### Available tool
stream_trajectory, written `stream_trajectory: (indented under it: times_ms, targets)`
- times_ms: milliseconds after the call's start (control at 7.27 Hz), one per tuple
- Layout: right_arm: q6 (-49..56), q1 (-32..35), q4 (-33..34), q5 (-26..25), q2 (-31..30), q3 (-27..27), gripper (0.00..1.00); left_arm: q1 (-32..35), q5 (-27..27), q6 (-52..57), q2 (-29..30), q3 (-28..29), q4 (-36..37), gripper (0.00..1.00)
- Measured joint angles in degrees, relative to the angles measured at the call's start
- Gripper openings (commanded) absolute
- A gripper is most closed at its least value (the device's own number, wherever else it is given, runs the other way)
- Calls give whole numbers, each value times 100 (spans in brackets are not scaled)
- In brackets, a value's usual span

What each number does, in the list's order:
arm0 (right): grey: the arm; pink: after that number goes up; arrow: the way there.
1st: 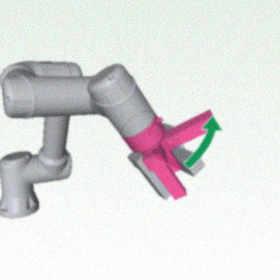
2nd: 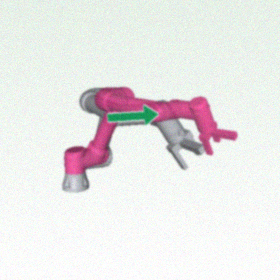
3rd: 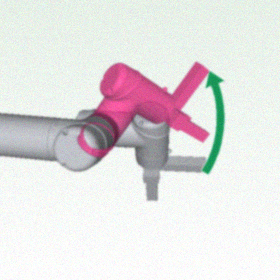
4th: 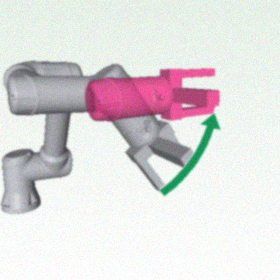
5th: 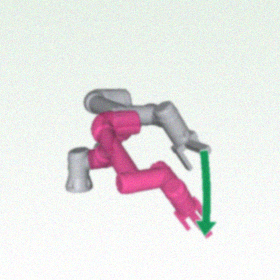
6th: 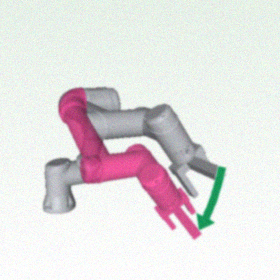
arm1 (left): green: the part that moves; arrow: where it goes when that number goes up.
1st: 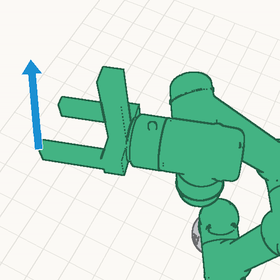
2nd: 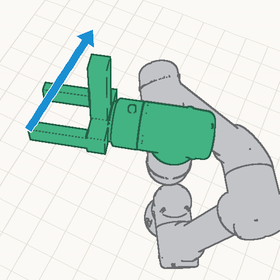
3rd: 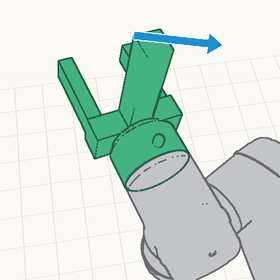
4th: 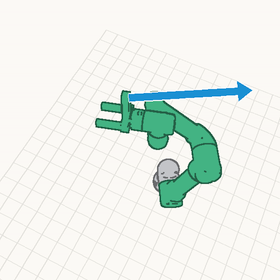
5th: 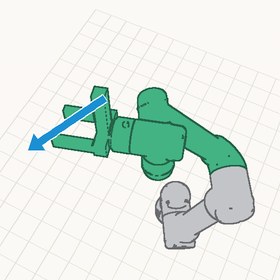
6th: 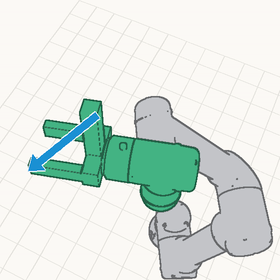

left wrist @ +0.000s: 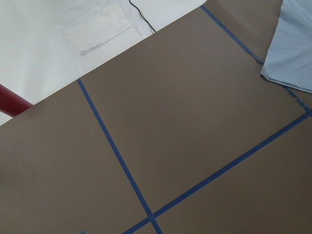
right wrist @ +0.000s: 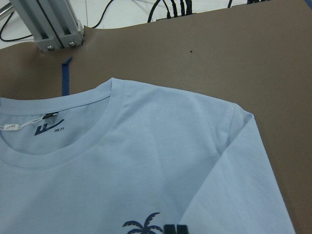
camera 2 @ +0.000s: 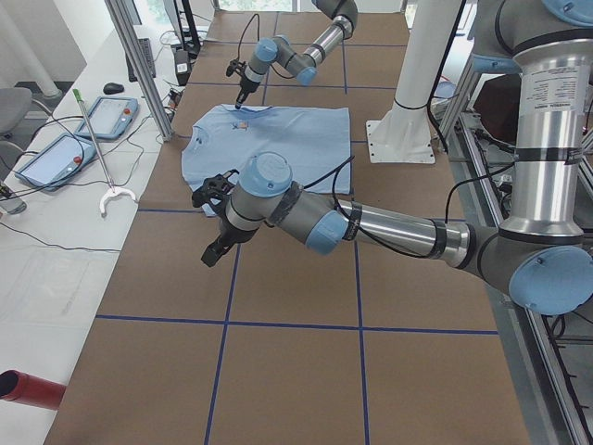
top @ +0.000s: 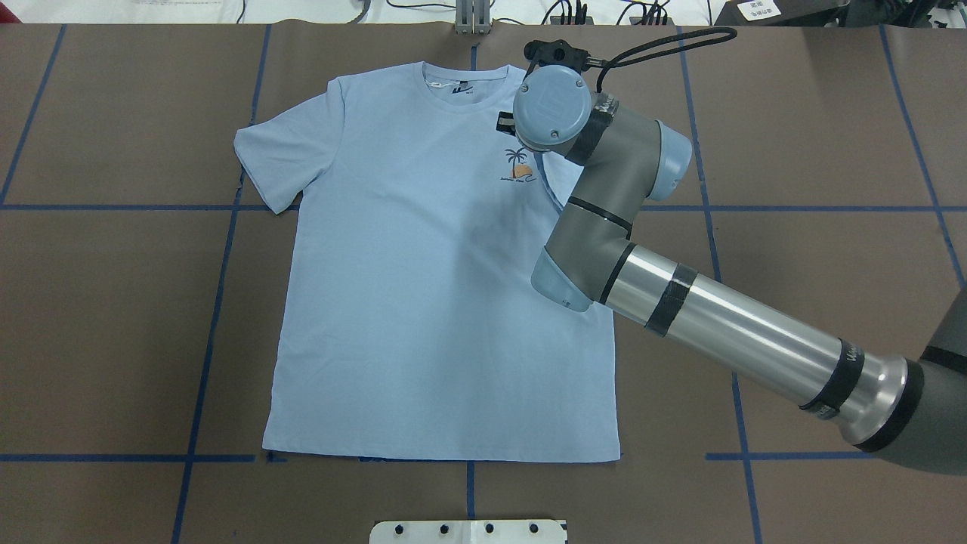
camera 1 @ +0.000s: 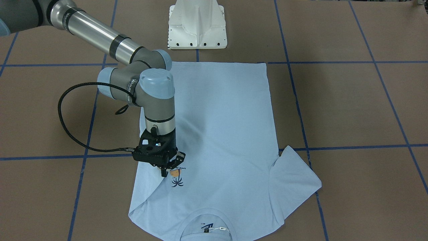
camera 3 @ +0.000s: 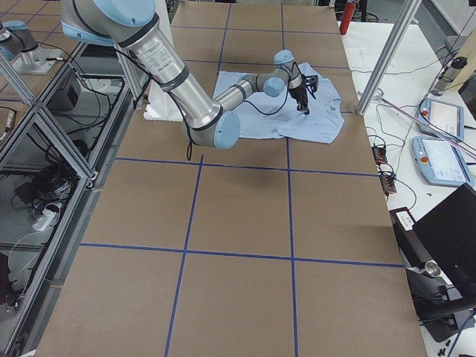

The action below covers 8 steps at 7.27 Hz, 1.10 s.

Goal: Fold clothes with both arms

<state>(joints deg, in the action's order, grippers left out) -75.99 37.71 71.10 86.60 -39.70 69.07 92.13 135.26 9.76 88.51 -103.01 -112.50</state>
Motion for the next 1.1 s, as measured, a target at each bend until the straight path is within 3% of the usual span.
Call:
stream_trajectory:
  times_ms: [138,413,550,825,1100]
  targets:
    - [1,-111,-12,-118,66,-52,100,0,0,-2,0,0,0,100]
    - [67,-164,-44,-142,198,-61,100,-2,-4,-23,35,-4,-31,100]
    - [143,23,-36,207,298,-24,100,-8,-2,-206,102,-3,-125,100]
    - [617,806,185,1494,348,170,100,-129,-28,-978,368,71,-621,100]
    - [1778,1690,772,2556,56,637,100,-772,-45,-2021,822,296,-1101,100]
